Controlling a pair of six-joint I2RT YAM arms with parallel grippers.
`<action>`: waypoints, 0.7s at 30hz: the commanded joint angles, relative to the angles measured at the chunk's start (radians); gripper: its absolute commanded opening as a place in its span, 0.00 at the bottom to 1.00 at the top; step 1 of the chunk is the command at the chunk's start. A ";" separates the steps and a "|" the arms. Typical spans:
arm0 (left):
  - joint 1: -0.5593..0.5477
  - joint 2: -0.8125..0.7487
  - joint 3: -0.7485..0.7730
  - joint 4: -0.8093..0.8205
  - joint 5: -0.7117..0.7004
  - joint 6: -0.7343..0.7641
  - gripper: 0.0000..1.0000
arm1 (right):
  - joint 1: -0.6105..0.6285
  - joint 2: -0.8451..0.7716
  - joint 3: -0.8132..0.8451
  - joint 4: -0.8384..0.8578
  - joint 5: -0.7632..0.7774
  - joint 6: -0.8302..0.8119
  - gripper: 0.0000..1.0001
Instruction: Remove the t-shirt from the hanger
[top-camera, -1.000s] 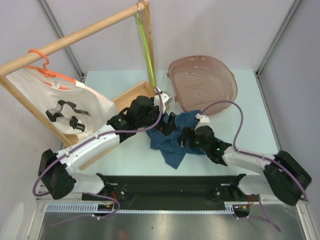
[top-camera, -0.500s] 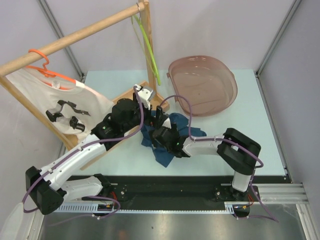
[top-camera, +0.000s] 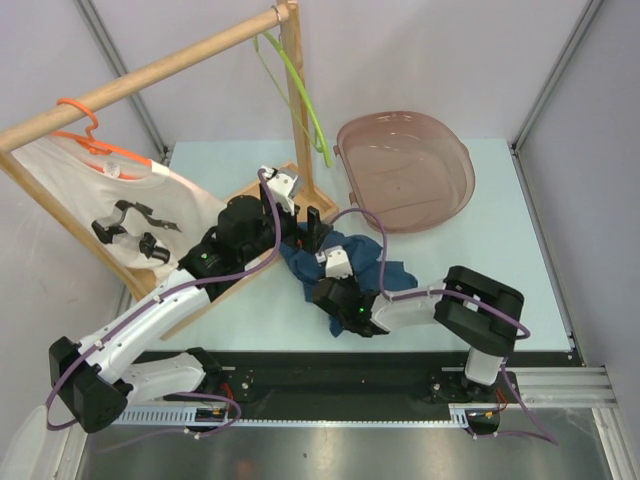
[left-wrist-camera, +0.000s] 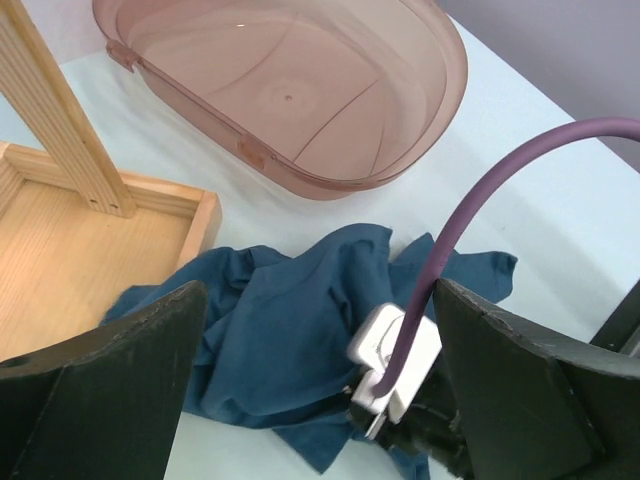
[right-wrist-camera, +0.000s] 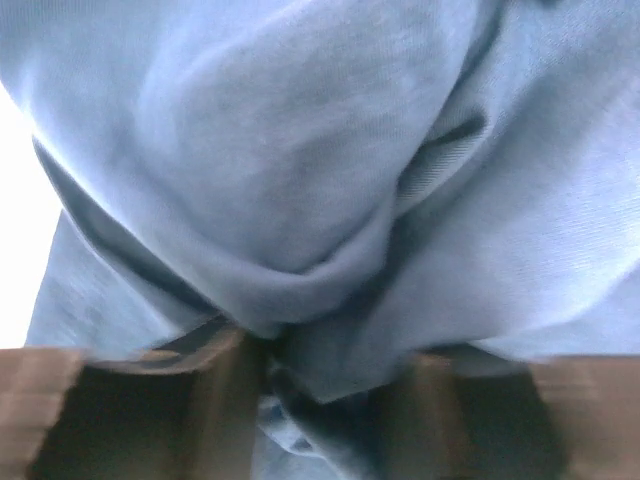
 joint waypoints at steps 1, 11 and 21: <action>0.009 -0.010 -0.004 0.036 0.016 -0.026 1.00 | 0.006 -0.093 -0.130 -0.082 0.061 0.069 0.36; 0.011 -0.013 -0.003 0.036 0.027 -0.039 1.00 | 0.025 -0.610 -0.335 -0.323 0.146 0.276 0.00; 0.024 -0.033 -0.004 0.039 0.031 -0.049 1.00 | -0.080 -1.242 -0.319 -0.345 0.114 0.189 0.00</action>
